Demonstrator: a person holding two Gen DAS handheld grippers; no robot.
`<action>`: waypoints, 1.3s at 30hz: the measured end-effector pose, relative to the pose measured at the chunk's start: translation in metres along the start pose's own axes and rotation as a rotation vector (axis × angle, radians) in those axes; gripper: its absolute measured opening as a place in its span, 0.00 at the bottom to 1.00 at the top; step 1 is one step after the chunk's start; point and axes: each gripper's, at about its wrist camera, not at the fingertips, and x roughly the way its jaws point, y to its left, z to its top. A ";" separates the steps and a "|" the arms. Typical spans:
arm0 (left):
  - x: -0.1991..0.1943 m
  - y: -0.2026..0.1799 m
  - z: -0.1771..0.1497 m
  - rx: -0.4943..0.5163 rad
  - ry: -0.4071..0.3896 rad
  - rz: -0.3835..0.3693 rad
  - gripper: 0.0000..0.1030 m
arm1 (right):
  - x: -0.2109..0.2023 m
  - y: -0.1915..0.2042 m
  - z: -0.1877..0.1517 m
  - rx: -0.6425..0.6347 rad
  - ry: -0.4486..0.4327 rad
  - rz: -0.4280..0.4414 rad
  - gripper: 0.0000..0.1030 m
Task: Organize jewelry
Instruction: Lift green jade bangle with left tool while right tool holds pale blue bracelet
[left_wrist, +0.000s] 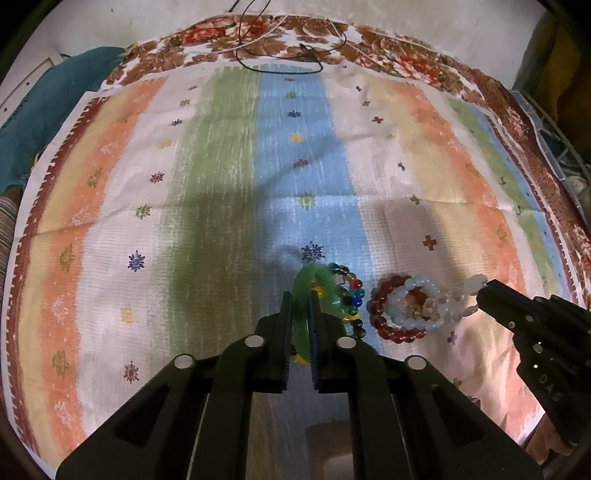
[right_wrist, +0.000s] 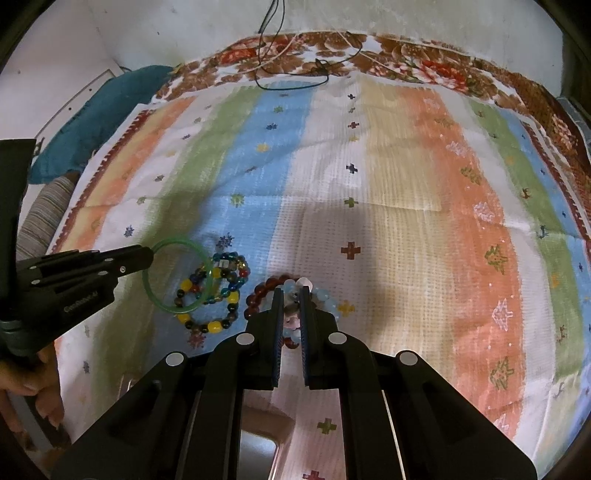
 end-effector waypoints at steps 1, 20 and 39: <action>-0.003 -0.001 0.000 0.000 -0.006 -0.002 0.00 | -0.002 0.001 0.000 -0.002 -0.004 0.001 0.09; 0.022 0.029 -0.011 -0.079 0.081 0.024 0.18 | -0.018 0.013 -0.007 -0.026 -0.027 0.030 0.09; 0.077 0.049 -0.010 -0.092 0.165 0.054 0.25 | -0.006 0.017 -0.003 -0.061 0.004 0.039 0.09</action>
